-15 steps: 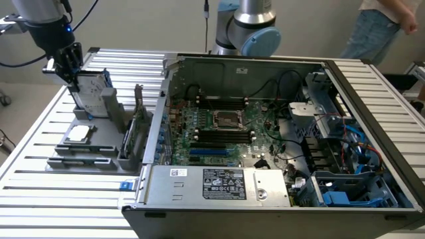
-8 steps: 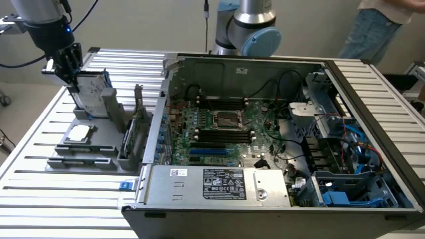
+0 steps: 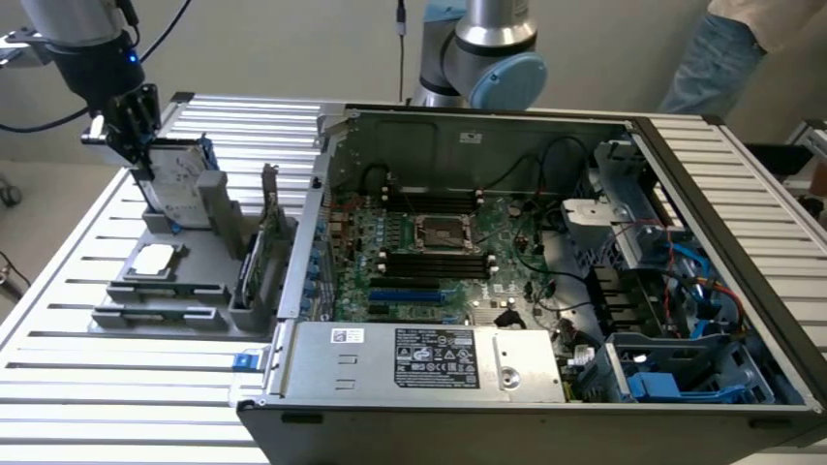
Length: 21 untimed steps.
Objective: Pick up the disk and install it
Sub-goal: 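Pick up the disk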
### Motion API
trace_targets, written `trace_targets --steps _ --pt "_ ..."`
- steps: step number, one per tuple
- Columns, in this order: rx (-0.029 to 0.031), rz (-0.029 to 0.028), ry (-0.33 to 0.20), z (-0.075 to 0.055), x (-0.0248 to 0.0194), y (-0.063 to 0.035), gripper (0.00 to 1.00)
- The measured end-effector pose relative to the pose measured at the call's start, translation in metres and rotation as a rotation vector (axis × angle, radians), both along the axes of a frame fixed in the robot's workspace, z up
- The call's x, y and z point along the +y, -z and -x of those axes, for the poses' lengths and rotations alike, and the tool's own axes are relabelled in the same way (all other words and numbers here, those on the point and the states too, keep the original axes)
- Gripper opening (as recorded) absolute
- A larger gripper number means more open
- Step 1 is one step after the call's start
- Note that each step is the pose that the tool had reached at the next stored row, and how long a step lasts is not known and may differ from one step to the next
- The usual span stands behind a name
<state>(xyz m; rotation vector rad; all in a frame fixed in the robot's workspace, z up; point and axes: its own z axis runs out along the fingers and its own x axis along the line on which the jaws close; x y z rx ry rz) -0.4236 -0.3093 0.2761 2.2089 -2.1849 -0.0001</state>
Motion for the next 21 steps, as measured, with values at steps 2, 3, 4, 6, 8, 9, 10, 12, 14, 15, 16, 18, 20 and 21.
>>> trace_targets --steps 2,3,4,6,8,9,10,12,14,15,16,18,20,21 --pt "0.0001 0.0 0.0 0.0 0.0 0.0 0.33" --pt "0.0 0.0 0.0 0.0 0.0 0.0 0.33" --pt "0.0 0.0 0.0 0.0 0.0 0.0 0.33" --pt "0.0 0.0 0.0 0.0 0.0 0.0 0.33" --pt "0.0 0.0 0.0 0.0 0.0 0.0 0.33" --pt "0.0 0.0 0.0 0.0 0.0 0.0 0.33" --pt "0.0 0.0 0.0 0.0 0.0 0.0 0.33" --pt "0.0 0.0 0.0 0.0 0.0 0.0 0.33" --pt "0.0 0.0 0.0 0.0 0.0 0.0 0.33" --pt "-0.0001 0.0 0.0 0.0 0.0 -0.0001 0.33" --pt "0.0 0.0001 0.0 0.0 0.0 -0.0008 0.33" --pt "0.0001 0.0 0.0 0.0 0.0 -0.0067 0.33" --pt "0.0 0.0 0.0 0.0 0.0 -0.0155 0.33" --pt "0.0 0.0 0.0 0.0 0.0 -0.0205 0.33"
